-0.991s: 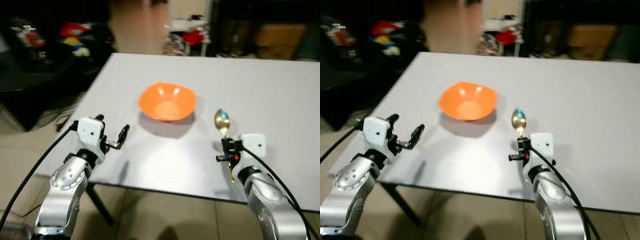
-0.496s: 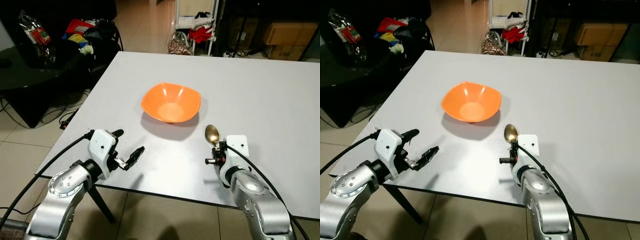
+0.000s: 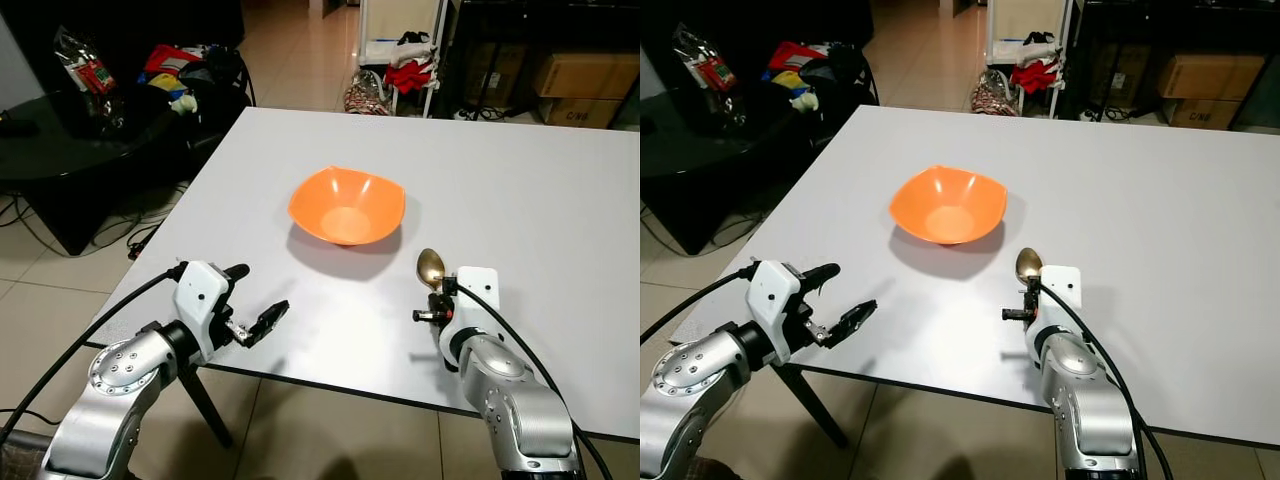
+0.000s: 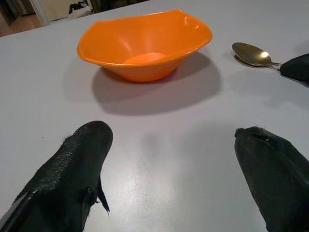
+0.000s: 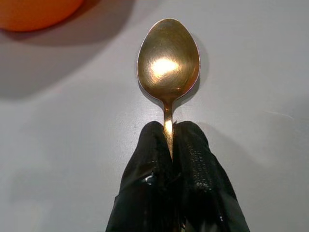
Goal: Setting the table
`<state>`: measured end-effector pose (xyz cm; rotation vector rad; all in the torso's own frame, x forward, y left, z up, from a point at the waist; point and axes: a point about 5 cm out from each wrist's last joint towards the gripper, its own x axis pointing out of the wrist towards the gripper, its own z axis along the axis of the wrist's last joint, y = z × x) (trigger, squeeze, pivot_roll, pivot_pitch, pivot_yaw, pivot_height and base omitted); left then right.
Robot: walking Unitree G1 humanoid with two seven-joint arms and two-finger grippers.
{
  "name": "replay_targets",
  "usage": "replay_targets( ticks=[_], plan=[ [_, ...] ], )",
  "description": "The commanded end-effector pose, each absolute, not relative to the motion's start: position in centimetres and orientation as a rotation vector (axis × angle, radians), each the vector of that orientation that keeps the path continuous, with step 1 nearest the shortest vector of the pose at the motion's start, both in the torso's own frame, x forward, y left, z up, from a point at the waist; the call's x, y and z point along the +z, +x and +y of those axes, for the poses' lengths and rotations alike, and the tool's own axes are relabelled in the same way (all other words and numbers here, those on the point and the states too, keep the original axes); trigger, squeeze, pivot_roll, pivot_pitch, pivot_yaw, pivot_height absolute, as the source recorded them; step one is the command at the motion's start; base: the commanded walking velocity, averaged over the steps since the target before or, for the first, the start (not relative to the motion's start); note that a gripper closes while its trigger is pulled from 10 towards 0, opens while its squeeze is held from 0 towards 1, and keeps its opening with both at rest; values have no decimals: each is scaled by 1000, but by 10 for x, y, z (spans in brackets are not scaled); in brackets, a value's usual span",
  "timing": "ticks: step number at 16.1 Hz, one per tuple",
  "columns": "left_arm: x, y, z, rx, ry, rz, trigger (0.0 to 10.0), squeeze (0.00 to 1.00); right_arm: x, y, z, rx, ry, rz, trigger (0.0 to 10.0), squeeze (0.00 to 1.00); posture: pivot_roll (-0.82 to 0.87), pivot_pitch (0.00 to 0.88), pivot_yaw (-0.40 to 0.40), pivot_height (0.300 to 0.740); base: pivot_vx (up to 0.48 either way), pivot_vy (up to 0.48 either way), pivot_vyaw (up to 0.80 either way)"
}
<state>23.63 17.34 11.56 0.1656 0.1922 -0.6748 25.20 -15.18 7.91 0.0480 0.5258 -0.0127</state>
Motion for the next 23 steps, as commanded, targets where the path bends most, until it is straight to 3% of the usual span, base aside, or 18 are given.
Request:
replay_targets(
  ticks=[1,10,13,16,20,23],
  plan=[
    [120,236,175,-681,175,187,10000,0,64,245,-154,-41,60,621,10000,1000,83,0,57,740,0,0,0],
    [150,242,188,-500,62,52,10000,0,134,224,-159,-22,63,401,10000,1000,44,0,74,740,0,0,0],
    [165,238,185,-369,13,-13,10000,0,161,230,-158,44,-53,189,10000,1000,46,0,68,740,0,-239,0],
    [156,235,180,-317,19,19,10000,0,169,231,-164,43,-89,98,10000,1000,46,0,67,740,0,-440,0],
    [157,237,189,-164,31,25,10000,0,162,230,-151,151,23,108,10000,1000,68,0,34,740,0,-172,309],
    [157,239,182,-220,49,15,10000,0,163,227,-147,159,17,72,10000,1000,43,0,63,740,0,0,800]
  ],
)
